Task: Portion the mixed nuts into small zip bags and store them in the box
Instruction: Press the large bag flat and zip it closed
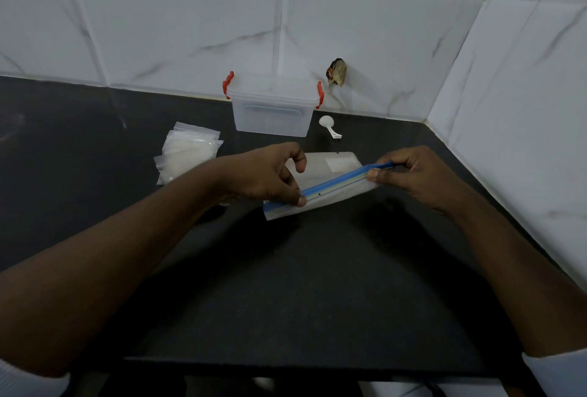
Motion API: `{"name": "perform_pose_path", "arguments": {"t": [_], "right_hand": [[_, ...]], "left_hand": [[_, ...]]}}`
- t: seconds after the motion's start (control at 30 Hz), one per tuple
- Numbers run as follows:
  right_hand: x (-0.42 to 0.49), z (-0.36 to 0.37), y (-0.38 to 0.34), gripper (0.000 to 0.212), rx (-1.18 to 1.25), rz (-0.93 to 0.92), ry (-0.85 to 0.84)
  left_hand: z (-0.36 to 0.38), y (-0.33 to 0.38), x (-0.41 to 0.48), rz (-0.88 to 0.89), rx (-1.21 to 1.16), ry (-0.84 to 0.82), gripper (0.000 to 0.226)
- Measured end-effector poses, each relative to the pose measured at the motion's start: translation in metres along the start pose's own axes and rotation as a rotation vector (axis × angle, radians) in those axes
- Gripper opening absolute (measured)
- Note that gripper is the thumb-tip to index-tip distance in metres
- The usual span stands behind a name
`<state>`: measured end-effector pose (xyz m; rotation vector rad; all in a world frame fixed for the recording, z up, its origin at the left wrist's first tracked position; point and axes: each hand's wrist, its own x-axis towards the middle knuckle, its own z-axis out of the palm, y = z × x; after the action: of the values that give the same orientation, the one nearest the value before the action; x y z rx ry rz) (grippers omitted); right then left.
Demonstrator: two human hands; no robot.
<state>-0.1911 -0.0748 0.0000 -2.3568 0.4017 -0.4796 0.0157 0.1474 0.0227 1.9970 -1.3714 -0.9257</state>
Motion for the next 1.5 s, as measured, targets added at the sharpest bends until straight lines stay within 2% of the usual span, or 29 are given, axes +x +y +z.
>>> {"name": "perform_pose_path", "arguments": {"t": [0.37,0.6,0.8,0.87,0.97,1.03,1.07,1.17,1.27,1.37,1.5], "right_hand": [[-0.004,-0.005,-0.009,0.01,-0.11,-0.063,0.04],[-0.006,-0.013,-0.008,0.016,-0.126,-0.062,-0.031],[-0.006,-0.016,-0.003,0.013,-0.118,-0.03,-0.069],[-0.008,-0.017,-0.003,0.019,-0.109,0.011,-0.1],[-0.009,-0.014,-0.015,0.039,-0.182,-0.028,0.007],[-0.009,-0.001,-0.038,0.038,-0.399,-0.117,0.092],[-0.008,0.009,-0.054,0.038,-0.51,-0.16,0.07],[0.0,0.045,-0.085,0.035,-0.746,-0.229,-0.146],[0.007,0.063,-0.095,0.021,-0.786,-0.239,-0.288],[0.009,0.067,-0.094,0.011,-0.733,-0.228,-0.275],[0.008,0.07,-0.091,0.011,-0.742,-0.232,-0.277]], "left_hand": [[-0.001,-0.008,-0.023,0.034,0.159,0.057,0.035],[-0.005,-0.015,-0.027,0.033,0.106,0.022,0.034],[-0.007,-0.018,-0.027,0.037,0.099,-0.01,0.032],[-0.004,-0.019,-0.026,0.033,0.101,-0.004,0.032],[-0.002,-0.02,-0.026,0.009,0.098,-0.012,0.036],[-0.002,-0.021,-0.025,-0.004,0.09,-0.025,0.041],[-0.003,-0.021,-0.024,-0.008,0.086,-0.029,0.041],[-0.002,-0.02,-0.024,0.01,0.099,-0.048,0.033],[-0.001,-0.022,-0.022,0.041,0.117,-0.041,0.022],[0.001,-0.025,-0.02,0.058,0.108,-0.032,0.012],[0.002,-0.025,-0.018,0.078,0.098,-0.023,0.007]]}}
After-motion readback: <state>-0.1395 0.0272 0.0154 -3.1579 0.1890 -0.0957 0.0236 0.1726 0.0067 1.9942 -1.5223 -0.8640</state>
